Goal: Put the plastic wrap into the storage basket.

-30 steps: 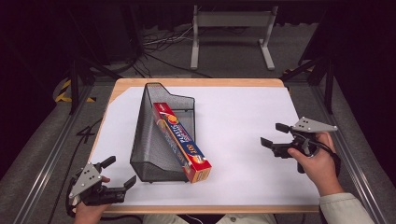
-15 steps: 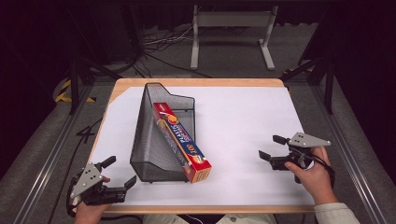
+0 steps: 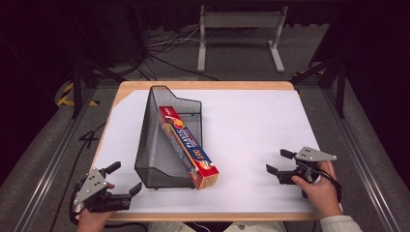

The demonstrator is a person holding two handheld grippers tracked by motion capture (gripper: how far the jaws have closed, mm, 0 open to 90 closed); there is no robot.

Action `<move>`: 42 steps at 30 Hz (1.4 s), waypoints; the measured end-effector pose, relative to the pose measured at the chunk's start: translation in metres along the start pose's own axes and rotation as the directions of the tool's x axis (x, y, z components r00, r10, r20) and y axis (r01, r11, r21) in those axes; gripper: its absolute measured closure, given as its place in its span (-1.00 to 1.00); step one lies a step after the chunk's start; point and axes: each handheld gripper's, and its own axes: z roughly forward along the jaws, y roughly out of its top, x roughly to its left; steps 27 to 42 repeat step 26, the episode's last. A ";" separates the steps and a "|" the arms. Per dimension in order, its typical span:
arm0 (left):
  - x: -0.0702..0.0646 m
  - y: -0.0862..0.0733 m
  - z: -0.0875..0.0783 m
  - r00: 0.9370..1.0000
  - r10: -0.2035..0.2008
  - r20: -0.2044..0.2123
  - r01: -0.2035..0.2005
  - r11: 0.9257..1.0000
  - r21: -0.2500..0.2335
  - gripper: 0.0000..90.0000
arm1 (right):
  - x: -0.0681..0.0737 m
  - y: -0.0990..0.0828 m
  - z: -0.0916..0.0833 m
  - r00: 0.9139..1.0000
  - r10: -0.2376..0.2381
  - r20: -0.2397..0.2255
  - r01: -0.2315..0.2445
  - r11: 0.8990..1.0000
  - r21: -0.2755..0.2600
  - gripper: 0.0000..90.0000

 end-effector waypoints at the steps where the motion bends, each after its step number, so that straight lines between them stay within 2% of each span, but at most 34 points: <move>1: 0.000 0.000 0.000 1.000 0.000 0.001 0.000 1.000 0.002 -0.93 | 0.001 -0.001 0.001 1.000 -0.002 -0.001 0.002 1.000 0.004 -0.68; 12: 0.001 0.000 0.003 1.000 -0.007 0.010 0.007 1.000 0.018 -0.93 | 0.003 -0.007 0.005 1.000 -0.004 0.002 0.004 0.999 0.035 -0.71; 18: 0.002 -0.001 0.003 1.000 -0.016 0.007 0.016 1.000 0.026 -0.93 | 0.003 -0.006 0.008 1.000 0.008 0.027 -0.010 0.998 0.068 -0.75; 25: 0.002 -0.001 0.004 1.000 -0.014 0.008 0.014 1.000 0.022 -0.93 | 0.002 -0.006 0.005 0.999 0.028 0.026 -0.029 0.998 0.059 -0.73; 42: 0.002 -0.001 0.004 1.000 -0.014 0.008 0.014 1.000 0.022 -0.93 | 0.002 -0.006 0.005 0.999 0.024 0.028 -0.026 0.998 0.059 -0.72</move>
